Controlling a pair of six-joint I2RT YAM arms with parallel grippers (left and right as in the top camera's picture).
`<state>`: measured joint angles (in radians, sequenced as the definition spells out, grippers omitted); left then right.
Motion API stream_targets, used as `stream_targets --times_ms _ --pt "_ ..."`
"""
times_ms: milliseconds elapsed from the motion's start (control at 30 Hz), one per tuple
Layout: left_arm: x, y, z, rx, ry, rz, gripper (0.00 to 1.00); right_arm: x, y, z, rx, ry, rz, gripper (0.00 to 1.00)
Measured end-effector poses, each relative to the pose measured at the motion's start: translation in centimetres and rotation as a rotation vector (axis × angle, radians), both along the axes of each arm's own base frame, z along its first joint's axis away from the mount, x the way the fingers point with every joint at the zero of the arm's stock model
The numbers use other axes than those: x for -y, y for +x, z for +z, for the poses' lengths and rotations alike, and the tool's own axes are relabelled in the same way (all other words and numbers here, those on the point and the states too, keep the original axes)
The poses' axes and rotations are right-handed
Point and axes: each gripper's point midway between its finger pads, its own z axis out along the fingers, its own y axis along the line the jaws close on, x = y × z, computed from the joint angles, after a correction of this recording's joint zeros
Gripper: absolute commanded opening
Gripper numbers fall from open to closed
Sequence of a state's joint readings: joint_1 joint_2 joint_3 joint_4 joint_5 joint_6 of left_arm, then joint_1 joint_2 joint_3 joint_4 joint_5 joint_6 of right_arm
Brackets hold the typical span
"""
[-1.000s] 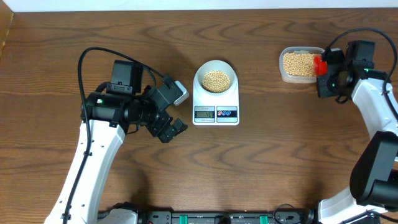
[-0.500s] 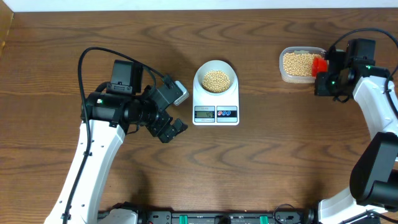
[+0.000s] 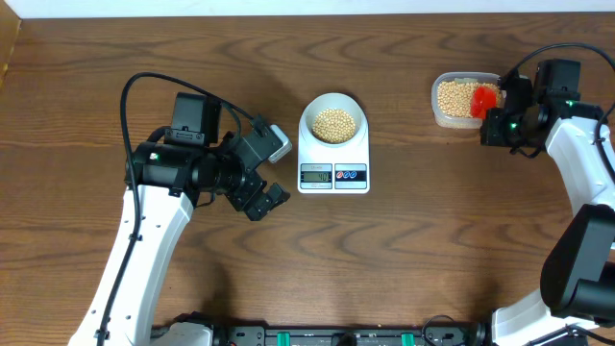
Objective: Scoop item into bowl and weigh 50g on scale
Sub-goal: 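Dip the red scoop into the tub and scoop a small load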
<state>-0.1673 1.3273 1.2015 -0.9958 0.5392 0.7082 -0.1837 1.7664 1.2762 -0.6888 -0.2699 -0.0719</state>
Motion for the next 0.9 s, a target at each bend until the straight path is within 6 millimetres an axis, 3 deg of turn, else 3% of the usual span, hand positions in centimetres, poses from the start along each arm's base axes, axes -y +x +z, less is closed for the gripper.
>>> stream_targets --times_ms 400,600,900 --pt "0.0 0.0 0.0 0.000 0.000 0.000 0.98 -2.7 0.7 -1.7 -0.035 0.019 0.064 0.01" --pt "0.0 0.0 0.0 0.000 0.000 0.000 0.98 -4.2 1.1 -1.0 -0.019 0.078 0.101 0.01" --pt "0.0 0.0 0.0 0.000 0.000 0.000 0.98 -3.8 1.3 -0.1 0.004 0.186 0.090 0.01"
